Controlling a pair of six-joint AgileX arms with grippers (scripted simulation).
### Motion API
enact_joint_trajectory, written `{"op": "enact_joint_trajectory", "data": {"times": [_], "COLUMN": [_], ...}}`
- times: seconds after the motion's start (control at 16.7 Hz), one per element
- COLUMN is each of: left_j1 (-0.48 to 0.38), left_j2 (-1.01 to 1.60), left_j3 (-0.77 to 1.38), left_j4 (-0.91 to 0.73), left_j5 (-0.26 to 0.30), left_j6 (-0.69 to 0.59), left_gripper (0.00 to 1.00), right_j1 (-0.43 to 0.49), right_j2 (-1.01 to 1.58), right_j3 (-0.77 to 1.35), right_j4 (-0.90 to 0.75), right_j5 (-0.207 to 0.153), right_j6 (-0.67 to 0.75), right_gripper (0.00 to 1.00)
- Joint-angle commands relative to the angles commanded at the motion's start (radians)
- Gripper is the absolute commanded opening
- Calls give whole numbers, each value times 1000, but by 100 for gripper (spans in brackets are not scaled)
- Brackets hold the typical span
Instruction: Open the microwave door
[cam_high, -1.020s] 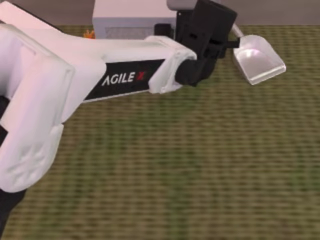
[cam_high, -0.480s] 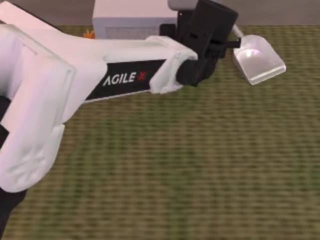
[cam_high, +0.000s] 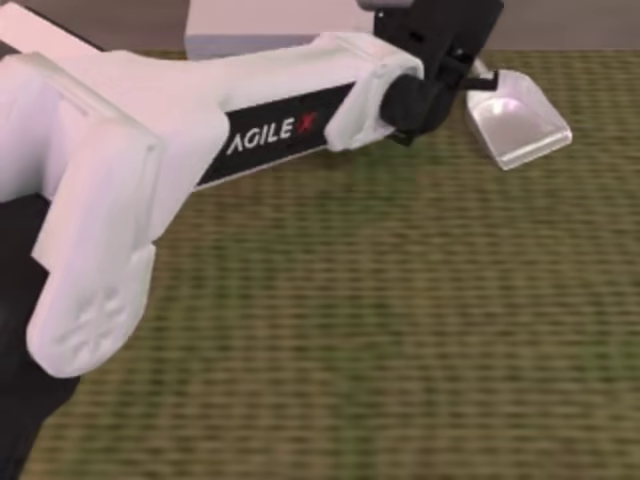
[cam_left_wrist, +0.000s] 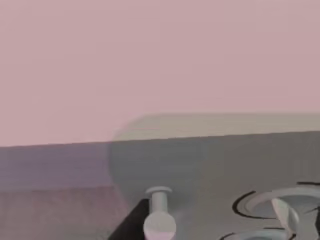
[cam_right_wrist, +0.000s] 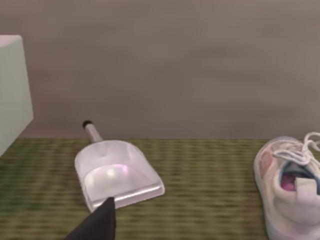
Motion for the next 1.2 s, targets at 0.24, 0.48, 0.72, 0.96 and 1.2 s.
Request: {"op": "enact_joint_trajectory", "data": {"times": [0.24,0.48,0.72,0.96,1.2], "left_j1": [24,53,75,80,80], "left_j2": [96,172,214,221,221], "left_j3": [262,506,664,696,696], "left_j4": [-352,-686,-876,-909,-909], "left_j5": [77,160,222,234,234], "left_j6": [-66,-131,-175,-183,-183], "left_gripper": [0,0,0,0,0], "right_j1": [0,0,0,0,0], "right_j2": [0,0,0,0,0], "right_j3": [0,0,0,0,0], "right_j4": [0,0,0,0,0], "right_j5": [0,0,0,0,0], "right_j6": [0,0,0,0,0], "right_gripper": [100,100,100,100,100]}}
